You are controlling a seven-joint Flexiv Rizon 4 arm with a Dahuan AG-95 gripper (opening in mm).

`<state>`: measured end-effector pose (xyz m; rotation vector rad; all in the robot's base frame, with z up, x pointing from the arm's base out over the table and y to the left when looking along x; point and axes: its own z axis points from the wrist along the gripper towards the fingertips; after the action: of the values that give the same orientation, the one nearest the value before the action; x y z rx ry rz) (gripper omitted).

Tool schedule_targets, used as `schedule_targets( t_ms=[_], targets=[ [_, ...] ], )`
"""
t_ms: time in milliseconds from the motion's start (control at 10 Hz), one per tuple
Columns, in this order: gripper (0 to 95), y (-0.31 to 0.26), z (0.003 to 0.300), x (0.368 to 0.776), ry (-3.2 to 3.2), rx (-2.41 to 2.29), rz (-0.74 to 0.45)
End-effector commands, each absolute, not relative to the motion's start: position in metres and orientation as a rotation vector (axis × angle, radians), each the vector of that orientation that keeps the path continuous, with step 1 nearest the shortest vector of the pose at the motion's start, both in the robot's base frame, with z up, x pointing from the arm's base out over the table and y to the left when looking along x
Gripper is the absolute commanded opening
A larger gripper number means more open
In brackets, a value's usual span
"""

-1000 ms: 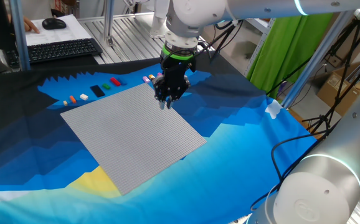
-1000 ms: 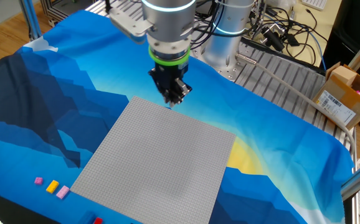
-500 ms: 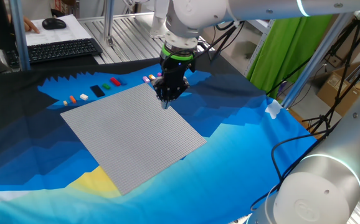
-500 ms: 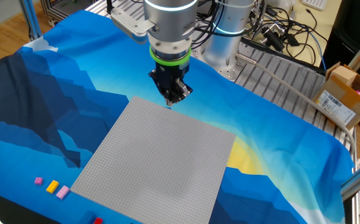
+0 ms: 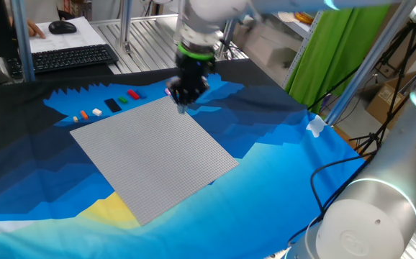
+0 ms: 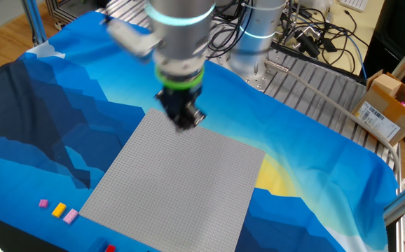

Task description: Stack small Lego blocks randomly, one at a time

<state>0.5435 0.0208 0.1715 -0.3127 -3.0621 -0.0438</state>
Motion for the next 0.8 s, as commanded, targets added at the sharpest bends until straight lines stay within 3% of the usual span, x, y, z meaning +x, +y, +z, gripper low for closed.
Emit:
schedule_targets(
  t_ms=[100,800],
  targets=[
    [0.0,0.017,0.170,0.564,-3.071,-0.312,-0.042],
    [0.0,-0.010,0.141,0.647,-3.099,-0.215,-0.042]
  ],
)
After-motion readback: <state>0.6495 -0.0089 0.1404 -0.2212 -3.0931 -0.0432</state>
